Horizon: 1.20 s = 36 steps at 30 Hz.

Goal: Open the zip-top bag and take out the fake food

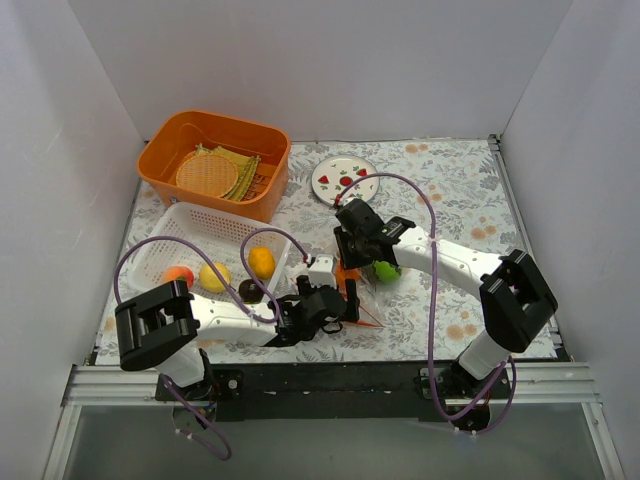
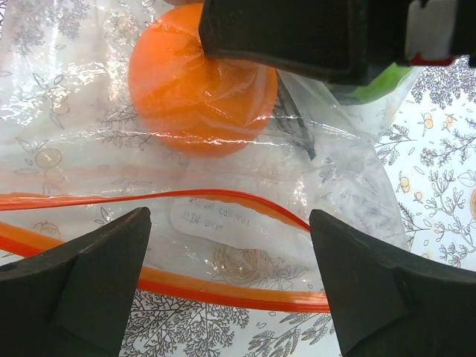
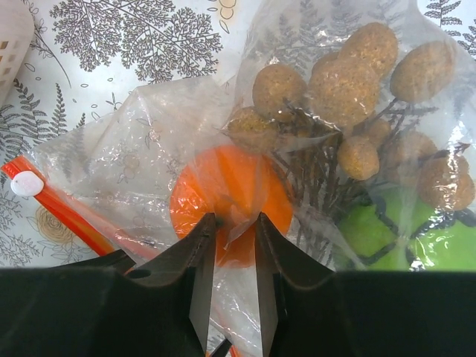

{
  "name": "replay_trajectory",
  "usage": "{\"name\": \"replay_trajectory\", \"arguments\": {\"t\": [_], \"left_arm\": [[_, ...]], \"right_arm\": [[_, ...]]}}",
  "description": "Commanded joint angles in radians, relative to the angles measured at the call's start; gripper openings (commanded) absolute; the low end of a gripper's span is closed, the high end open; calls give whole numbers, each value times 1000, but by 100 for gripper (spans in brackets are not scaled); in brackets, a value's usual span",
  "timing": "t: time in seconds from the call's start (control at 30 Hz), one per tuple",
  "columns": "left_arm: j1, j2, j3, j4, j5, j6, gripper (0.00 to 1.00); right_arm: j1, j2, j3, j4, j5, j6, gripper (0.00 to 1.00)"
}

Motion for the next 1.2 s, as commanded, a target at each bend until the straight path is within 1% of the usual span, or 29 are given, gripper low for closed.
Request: {"name": "replay_trajectory", "arguments": {"t": [0.0,0.07,0.2,0.3,0.33,0.43,0.5,0.53,0.63,0.67,0.73,0.87,0.9,0.97,1.07,1.1,1.17], "left_arm": [[-6,-12,-11,-9,-55,0,88],[-6,-22,-23,8,-65,18,86],[-6,-36,-24,80,-69,87,76],[-6,-33,-23,123,-75,118,65],[-6,-35,-26,137,-75,124,59],[-6,-42,-32,177,-72,132,48],[-6,-64,-56,235,-59,141,47],[-6,-71,-64,254,-56,152,47],[-6,-85,-86,307,-33,178,56],[-6,-87,-83,306,-33,178,65],[-6,-79,-72,277,-40,178,68],[-6,-67,-70,237,-52,163,75],[-7,-73,-73,232,-51,158,79],[-15,-93,-101,240,-45,155,81],[-38,-133,-133,246,-48,149,81],[-44,-140,-139,251,-48,153,80],[-56,-151,-147,249,-52,161,70]], "right_arm": [[7,23,-36,-102,-35,-38,13],[10,9,-51,-96,-54,-39,10],[21,-47,-82,-103,-84,-45,9],[24,-107,-97,-102,-106,-45,9],[23,-118,-99,-107,-104,-45,9],[26,-143,-93,-122,-80,-45,5],[24,-140,-93,-131,-69,-47,9],[24,-134,-93,-133,-63,-50,9],[24,-114,-99,-131,-68,-53,8],[24,-111,-103,-125,-68,-53,9],[24,-100,-107,-117,-63,-53,11],[24,-66,-88,-125,-31,-52,12],[24,-55,-81,-136,-11,-47,12],[24,-64,-74,-124,17,-39,16],[24,-104,-73,-90,8,-29,17],[24,-110,-68,-90,-9,-30,16],[24,-115,-53,-90,-28,-26,13]]}}
